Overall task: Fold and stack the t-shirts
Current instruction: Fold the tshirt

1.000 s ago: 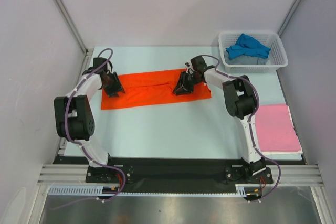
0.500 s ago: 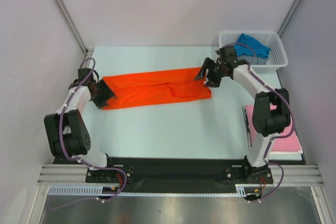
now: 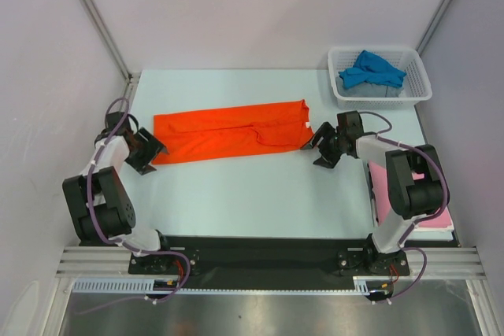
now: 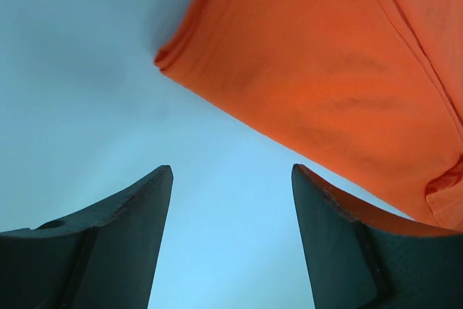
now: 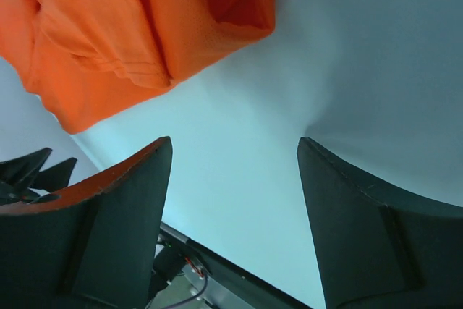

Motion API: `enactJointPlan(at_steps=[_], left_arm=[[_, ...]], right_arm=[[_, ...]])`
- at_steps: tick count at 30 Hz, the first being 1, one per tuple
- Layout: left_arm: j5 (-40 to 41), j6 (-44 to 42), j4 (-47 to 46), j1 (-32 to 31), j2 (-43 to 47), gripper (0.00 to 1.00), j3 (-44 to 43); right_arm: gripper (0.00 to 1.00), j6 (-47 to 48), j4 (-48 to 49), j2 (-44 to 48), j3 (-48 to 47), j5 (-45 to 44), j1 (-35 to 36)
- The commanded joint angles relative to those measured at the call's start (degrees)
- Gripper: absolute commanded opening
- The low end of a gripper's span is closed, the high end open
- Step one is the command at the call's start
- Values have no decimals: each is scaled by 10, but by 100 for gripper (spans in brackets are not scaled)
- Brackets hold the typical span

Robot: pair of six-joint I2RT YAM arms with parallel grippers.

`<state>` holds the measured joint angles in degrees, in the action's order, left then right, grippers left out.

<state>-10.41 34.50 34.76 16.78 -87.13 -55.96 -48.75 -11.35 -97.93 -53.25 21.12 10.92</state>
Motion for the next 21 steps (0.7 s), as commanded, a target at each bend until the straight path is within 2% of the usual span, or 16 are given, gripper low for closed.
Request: enactJointPlan(at_steps=[1,8,12,13,14,16,18,21], left_arm=[[15,-5,5,22,4,73,-10],[3,-7,-7,22,0,72,3],[1,-17,-2,21,-11,70,-12],[1,-19,-1,21,-12,70,-16],[0,-22,0,21,-12,70,-20],[5,-25,5,21,-12,70,-26],[18,-27,6,18,-9,69,-34],[29,-30,-1,-3,-7,68,-38]], right_arm=[[75,-56,107,-7,14,-14,-3],[65,-90,156,-58,3,-40,-3],[57,-80,139,-92,-33,-90,11],[54,-79,133,-96,-41,-103,14],[46,-81,127,-103,-47,-114,17],[42,-90,119,-117,-59,-138,24],[35,-98,120,-125,-64,-160,31],[24,-59,117,-148,-99,-195,44]])
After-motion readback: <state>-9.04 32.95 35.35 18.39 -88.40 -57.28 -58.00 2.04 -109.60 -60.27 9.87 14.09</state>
